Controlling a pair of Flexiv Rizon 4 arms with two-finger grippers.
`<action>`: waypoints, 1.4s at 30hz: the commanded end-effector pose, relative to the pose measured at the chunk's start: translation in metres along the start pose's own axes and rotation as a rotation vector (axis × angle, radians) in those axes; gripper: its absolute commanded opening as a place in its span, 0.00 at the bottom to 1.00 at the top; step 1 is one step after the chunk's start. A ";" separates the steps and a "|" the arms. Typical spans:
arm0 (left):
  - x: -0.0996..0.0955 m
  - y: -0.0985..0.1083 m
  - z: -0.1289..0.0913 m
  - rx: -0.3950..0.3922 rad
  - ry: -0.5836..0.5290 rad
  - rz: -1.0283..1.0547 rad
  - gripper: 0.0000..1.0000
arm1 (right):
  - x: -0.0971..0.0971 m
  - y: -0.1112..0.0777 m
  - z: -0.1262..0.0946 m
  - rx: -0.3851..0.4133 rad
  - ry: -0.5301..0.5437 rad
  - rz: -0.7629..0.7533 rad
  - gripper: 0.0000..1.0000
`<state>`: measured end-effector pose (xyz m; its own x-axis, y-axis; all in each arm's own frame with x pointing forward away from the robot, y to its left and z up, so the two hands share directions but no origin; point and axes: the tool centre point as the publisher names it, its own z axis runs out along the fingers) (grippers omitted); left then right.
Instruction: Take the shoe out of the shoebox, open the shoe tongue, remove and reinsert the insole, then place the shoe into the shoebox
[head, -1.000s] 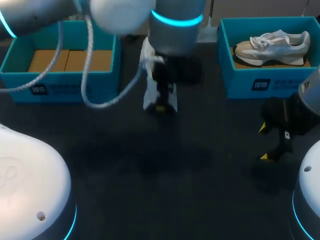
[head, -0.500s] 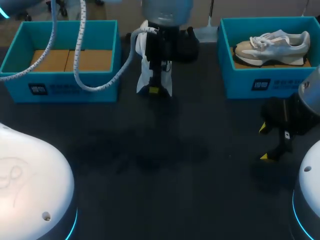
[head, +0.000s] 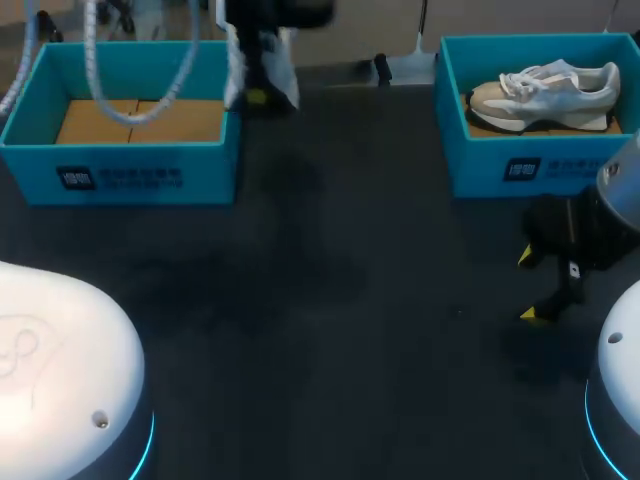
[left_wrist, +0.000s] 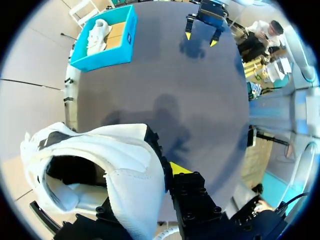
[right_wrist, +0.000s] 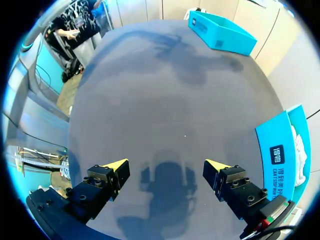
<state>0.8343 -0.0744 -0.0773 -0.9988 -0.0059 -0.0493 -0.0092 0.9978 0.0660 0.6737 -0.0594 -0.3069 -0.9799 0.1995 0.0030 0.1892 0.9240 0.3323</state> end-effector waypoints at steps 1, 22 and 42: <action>-0.022 0.055 0.001 0.061 0.005 -0.008 0.00 | 0.001 0.000 0.001 0.003 -0.002 0.000 1.00; -0.059 0.116 0.016 0.032 -0.031 -0.029 0.00 | 0.001 0.000 0.001 0.003 -0.002 0.000 1.00; -0.204 0.276 0.076 -0.051 -0.058 -0.013 0.00 | 0.001 0.000 0.001 0.003 -0.002 0.000 1.00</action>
<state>1.0204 0.1942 -0.1158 -0.9918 -0.0213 -0.1260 -0.0396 0.9887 0.1447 0.6738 -0.0594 -0.3069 -0.9799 0.1994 0.0030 0.1891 0.9240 0.3323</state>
